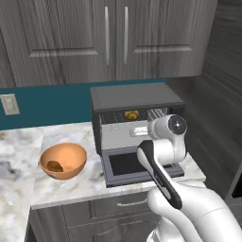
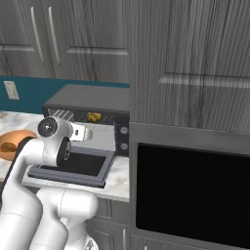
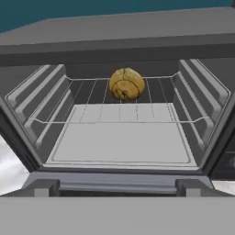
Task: Pick up the heated bread from the toaster oven and place it in the bowl. Then move the bread bowl to the dining counter.
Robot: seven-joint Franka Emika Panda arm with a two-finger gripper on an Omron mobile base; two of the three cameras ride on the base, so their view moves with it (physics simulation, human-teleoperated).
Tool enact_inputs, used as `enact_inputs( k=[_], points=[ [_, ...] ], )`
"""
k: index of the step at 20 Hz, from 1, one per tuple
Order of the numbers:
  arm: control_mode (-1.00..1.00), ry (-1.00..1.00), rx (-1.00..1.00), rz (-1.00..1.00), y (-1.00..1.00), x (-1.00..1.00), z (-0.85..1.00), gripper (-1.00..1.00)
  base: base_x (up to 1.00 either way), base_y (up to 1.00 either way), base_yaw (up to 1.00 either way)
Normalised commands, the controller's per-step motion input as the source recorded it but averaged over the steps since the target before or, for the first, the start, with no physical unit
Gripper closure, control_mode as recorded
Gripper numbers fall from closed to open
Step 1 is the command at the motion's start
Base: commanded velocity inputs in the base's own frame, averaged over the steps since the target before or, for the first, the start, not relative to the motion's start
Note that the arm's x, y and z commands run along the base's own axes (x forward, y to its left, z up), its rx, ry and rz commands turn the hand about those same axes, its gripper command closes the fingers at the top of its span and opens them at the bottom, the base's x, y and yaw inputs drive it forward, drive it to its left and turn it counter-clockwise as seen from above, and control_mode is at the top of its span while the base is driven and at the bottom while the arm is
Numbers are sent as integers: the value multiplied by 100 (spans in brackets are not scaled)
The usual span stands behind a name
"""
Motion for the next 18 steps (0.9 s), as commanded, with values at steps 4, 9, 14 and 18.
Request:
enact_inputs(
  k=[4,9,14,18],
  points=[
    [-100,0,0,0,0,12,5,-100,0,0,0],
    [-100,0,0,0,0,30,0,-100,0,0,0],
    [-100,0,0,-1,1,29,0,-100,0,0,0],
    [-100,0,0,-1,6,36,0,-100,0,0,0]
  ],
)
